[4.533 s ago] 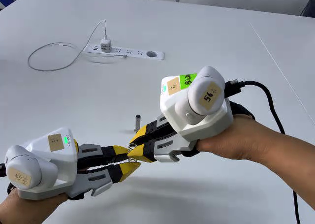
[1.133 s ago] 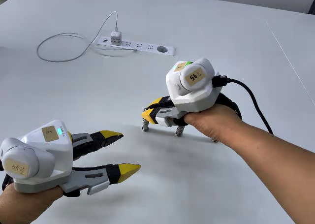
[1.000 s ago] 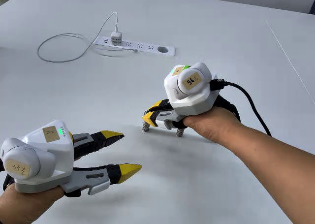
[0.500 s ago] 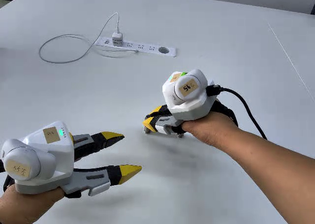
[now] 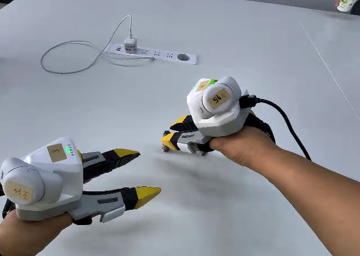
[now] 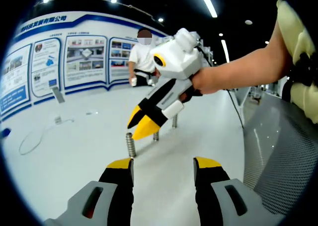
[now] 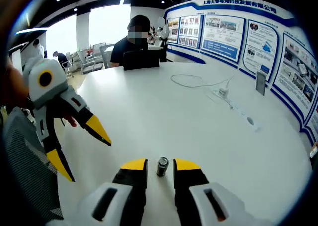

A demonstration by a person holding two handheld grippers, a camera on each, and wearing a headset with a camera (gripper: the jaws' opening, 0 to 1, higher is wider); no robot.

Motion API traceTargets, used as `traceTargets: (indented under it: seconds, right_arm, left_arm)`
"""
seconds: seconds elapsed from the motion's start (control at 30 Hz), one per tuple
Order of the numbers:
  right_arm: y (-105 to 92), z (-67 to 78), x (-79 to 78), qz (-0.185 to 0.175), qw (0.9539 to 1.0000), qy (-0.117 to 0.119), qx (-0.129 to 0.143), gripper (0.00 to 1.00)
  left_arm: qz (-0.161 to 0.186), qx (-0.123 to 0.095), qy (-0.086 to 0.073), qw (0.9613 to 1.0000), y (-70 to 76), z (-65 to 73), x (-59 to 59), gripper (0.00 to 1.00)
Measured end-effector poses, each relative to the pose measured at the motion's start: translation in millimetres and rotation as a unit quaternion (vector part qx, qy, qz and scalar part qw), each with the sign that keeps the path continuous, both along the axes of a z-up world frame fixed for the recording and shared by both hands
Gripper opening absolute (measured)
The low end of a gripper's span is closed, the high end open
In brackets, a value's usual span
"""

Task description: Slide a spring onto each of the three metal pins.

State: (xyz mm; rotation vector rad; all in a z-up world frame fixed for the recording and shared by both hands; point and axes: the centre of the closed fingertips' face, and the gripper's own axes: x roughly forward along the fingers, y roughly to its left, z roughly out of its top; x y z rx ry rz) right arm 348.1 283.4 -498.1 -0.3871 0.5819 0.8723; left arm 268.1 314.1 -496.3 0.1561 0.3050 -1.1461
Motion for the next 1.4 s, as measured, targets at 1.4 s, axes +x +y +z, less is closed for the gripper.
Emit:
traceTargets:
  seconds: [1.4]
  right_arm:
    - [-121.2, 42.6, -72.8, -0.099, 0.9915, -0.065, 0.053, 0.32]
  left_arm:
    - [0.002, 0.008, -0.011, 0.9999, -7.1, 11.7, -2.9, 0.57]
